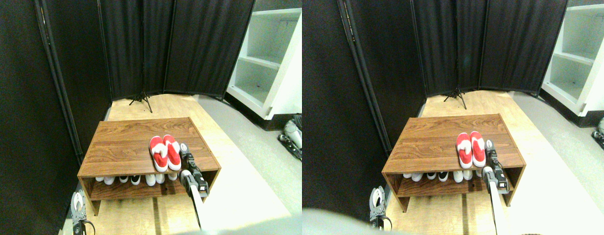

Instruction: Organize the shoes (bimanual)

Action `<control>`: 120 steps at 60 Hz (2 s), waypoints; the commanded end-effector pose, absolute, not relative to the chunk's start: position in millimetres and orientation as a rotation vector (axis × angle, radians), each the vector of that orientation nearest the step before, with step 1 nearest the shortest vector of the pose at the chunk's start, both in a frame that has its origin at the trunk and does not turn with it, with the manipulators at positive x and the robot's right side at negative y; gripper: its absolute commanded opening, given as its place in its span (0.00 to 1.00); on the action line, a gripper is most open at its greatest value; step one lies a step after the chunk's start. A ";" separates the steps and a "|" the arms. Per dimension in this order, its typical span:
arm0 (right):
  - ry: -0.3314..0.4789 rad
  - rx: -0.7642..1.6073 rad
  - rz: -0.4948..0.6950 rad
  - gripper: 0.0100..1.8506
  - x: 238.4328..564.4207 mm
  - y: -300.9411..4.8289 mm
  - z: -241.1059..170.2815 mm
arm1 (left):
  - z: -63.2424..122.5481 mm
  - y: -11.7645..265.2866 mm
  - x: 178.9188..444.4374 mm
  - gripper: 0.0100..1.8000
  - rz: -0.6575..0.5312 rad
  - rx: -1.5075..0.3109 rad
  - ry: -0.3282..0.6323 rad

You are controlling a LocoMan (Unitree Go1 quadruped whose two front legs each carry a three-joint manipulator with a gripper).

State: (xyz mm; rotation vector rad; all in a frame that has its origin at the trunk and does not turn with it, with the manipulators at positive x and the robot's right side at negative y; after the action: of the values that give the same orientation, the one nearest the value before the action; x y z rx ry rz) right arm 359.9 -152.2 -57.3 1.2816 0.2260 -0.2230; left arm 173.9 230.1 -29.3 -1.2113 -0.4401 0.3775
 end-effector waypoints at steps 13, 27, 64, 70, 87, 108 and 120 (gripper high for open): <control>0.036 1.234 -0.103 0.00 336.0 -172.3 -8.5 | -24.1 229.5 178.3 0.00 0.357 -1.222 -0.460; -0.047 1.205 0.072 0.00 284.1 -179.7 11.1 | -24.0 229.1 179.9 0.00 0.352 -1.227 -0.440; 0.056 1.351 0.120 0.00 202.4 -159.9 -4.9 | -28.0 222.8 182.8 0.64 0.261 -1.301 -0.260; 0.046 1.351 0.134 0.00 204.5 -158.6 -5.0 | -25.6 218.4 185.6 0.42 0.330 -1.353 -0.368; 0.057 1.342 0.117 0.00 205.1 -155.4 -4.3 | -24.0 215.6 187.4 0.37 0.320 -1.388 -0.365; 0.073 1.327 0.107 0.00 206.7 -154.4 -4.0 | -24.8 218.7 185.5 0.34 0.315 -1.447 -0.328; 0.069 1.354 0.123 0.00 208.1 -154.4 -7.4 | -27.5 220.9 185.0 0.35 0.271 -1.547 -0.301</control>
State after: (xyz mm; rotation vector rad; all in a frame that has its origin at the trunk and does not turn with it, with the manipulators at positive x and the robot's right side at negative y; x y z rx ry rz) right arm 205.8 -155.3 -12.1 1.3541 0.1096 0.0961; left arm 183.3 219.0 -33.0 -1.5449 -0.2729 0.2980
